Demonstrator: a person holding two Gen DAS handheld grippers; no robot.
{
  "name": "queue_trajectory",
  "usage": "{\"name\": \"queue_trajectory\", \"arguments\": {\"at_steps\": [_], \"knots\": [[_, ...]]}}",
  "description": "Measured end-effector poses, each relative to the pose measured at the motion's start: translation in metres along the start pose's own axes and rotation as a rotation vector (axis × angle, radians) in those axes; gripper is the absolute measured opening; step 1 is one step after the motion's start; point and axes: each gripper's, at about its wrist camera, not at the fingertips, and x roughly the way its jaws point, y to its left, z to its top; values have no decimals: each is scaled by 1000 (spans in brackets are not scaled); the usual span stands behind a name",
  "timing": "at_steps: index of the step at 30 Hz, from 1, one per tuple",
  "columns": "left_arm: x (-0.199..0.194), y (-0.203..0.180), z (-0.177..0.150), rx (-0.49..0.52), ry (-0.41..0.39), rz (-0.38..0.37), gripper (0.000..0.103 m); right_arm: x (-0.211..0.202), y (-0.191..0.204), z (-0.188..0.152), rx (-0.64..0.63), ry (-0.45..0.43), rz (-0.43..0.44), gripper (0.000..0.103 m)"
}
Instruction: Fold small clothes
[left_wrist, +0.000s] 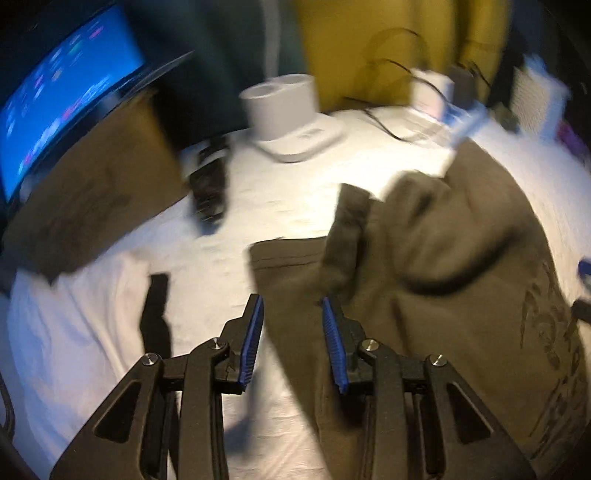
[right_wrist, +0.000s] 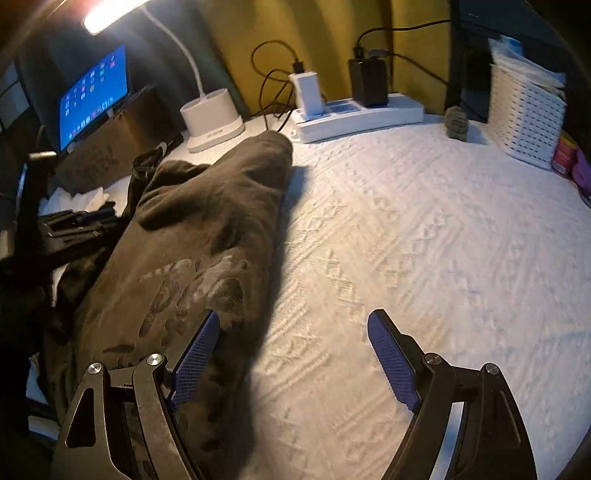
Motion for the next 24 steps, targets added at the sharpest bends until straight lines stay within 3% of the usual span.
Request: {"name": "queue_trajectory", "arguments": {"at_steps": [2,6,10,14,17,19,22,24], "knots": [[-7,13,-1,-54,-23,-40,32,7,3,5,-5,12,-2,84],[-23,15,8,-101,-75,-221,33,16,5,19,3,14,-10,84],[-19,-13,26,-25,-59,-374,33,24,2,35,34,0,-4,84],[23,-29,38,-3,32,-369,33,31,-2,54,65,-28,10,84],[34,-28,42,-14,18,-418,33,38,-7,69,80,-42,32,84],[35,-18,40,-40,9,-452,16,43,-8,77,85,-43,61,84],[31,-12,40,-74,-17,-465,5,53,-6,89,77,-41,98,83],[28,-7,38,-90,-28,-447,4,61,-3,95,61,-37,118,79]]}}
